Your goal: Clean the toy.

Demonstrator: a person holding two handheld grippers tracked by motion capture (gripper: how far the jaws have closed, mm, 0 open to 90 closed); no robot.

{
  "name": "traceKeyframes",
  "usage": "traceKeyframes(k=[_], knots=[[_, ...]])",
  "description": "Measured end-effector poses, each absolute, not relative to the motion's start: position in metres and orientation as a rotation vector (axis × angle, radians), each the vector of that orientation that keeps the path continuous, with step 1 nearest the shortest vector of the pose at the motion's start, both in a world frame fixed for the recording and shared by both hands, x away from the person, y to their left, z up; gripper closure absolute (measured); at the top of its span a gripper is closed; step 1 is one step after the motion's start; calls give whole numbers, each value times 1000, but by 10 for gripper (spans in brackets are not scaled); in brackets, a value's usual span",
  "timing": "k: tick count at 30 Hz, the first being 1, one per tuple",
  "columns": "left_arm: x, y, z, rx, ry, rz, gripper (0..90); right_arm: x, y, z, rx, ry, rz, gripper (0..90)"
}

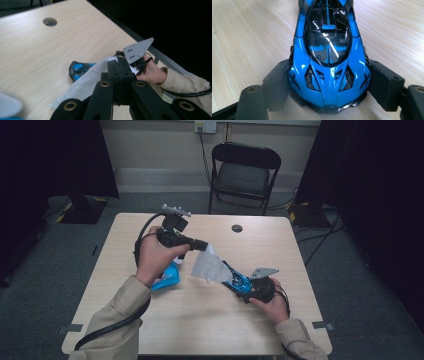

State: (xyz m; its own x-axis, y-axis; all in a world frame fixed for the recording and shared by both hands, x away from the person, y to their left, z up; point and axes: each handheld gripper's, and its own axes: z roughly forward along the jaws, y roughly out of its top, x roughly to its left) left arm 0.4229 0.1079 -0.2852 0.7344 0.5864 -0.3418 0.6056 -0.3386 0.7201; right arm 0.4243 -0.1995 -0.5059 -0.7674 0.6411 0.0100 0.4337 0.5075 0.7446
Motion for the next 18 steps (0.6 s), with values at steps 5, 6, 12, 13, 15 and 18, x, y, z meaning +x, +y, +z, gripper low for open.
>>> traceKeyframes(k=[5,6,12,13,15,18], knots=[[423,104,-336,2050,948,-100,900,424,-200,-506,908,2486,1116,252],[423,103,-356,2073,979,-121,900,424,-200,-506,907,2486,1116,252],[423,106,-398,2135,1041,-133,900,424,-200,-506,906,2486,1116,253],[423,107,-411,2154,1068,-113,900,424,-200,-506,906,2486,1115,253],[425,110,-423,2165,1093,-96,900,424,-200,-506,906,2486,1115,253],[427,112,-432,2172,1105,-82,899,424,-200,-506,906,2486,1116,253]])
